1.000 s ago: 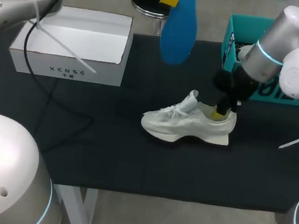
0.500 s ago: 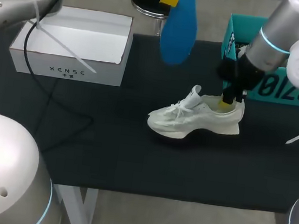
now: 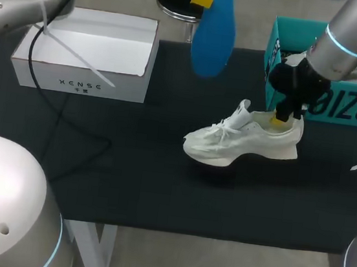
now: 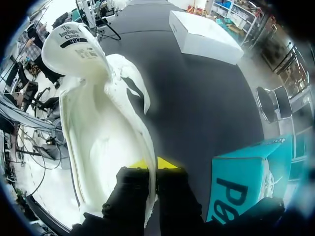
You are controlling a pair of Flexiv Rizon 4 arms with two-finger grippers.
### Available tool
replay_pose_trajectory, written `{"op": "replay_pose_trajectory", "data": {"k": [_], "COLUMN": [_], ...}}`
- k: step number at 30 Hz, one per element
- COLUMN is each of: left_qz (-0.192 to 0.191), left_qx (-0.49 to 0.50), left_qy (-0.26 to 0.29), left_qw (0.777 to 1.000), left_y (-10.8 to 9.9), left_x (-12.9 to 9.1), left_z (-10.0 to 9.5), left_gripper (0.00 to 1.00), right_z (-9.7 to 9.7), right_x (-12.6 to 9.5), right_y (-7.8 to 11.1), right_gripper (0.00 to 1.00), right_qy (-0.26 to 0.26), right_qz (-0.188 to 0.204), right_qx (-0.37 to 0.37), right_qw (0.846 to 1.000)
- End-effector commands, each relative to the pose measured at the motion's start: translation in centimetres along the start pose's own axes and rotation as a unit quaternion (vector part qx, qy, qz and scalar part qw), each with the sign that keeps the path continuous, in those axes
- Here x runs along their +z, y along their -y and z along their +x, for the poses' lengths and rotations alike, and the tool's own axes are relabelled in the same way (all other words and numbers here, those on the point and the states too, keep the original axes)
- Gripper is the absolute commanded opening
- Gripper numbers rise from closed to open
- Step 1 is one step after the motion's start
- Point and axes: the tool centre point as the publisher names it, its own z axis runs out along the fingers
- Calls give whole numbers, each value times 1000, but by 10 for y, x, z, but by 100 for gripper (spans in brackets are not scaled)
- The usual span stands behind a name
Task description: Take the shoe out of the shoebox, open the shoe tongue, remove and reinsert the insole, then place the shoe into the shoebox
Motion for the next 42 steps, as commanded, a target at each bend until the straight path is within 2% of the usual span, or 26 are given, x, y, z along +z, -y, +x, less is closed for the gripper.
{"op": "replay_pose_trajectory", "data": {"k": [1, 3, 5, 6, 8, 9, 10, 11, 14, 16, 17, 18, 34, 35, 37, 38, 41, 42], "left_qz": [0, 0, 0, 0, 0, 0, 0, 0, 0, 0, 0, 0, 0, 0, 0, 0, 0, 0], "left_qx": [0, 0, 0, 0, 0, 0, 0, 0, 0, 0, 0, 0, 0, 0, 0, 0, 0, 0], "left_qy": [0, 0, 0, 0, 0, 0, 0, 0, 0, 0, 0, 0, 0, 0, 0, 0, 0, 0], "left_qw": [1000, 1000, 1000, 1000, 1000, 1000, 1000, 1000, 1000, 1000, 1000, 1000, 1000, 1000, 1000, 1000, 1000, 1000], "left_y": [0, 0, 0, 0, 0, 0, 0, 0, 0, 0, 0, 0, 0, 0, 0, 0, 0, 0], "left_x": [1, 1, 1, 1, 1, 1, 1, 1, 1, 1, 1, 1, 1, 1, 1, 1, 1, 1], "left_z": [-1, -1, -1, -1, -1, -1, -1, -1, -1, -1, -1, -1, -1, -1, -1, -1, -1, -1], "left_gripper": [0, 0, 0, 0, 0, 0, 0, 0, 0, 0, 0, 0, 0, 0, 0, 0, 0, 0], "right_z": [-1, -1, -3, 1, 14, 29, 42, 56, 85, 91, 90, 87, 87, 87, 87, 88, 94, 96], "right_x": [-1, -1, -16, -24, -35, -44, -48, -52, -54, -50, -48, -45, -45, -44, -41, -39, -33, -30], "right_y": [-1, -1, 22, 37, 59, 77, 89, 98, 104, 93, 86, 77, 77, 73, 62, 56, 40, 35], "right_gripper": [0, 0, 0, 0, 0, 0, 0, 0, 0, 0, 0, 0, 0, 0, 0, 0, 0, 0], "right_qy": [-1, -1, 53, 85, 138, 180, 212, 233, 252, 261, 255, 244, 244, 260, 270, 281, 299, 313], "right_qz": [1, 1, -45, -59, -76, -98, -117, -118, -110, -115, -111, -105, -105, -93, -104, -93, -90, -76], "right_qx": [0, 0, 155, 243, 349, 429, 482, 507, 534, 550, 549, 521, 521, 518, 533, 524, 530, 527], "right_qw": [1000, 1000, 985, 965, 924, 880, 842, 822, 800, 785, 788, 811, 811, 810, 795, 798, 788, 787]}}
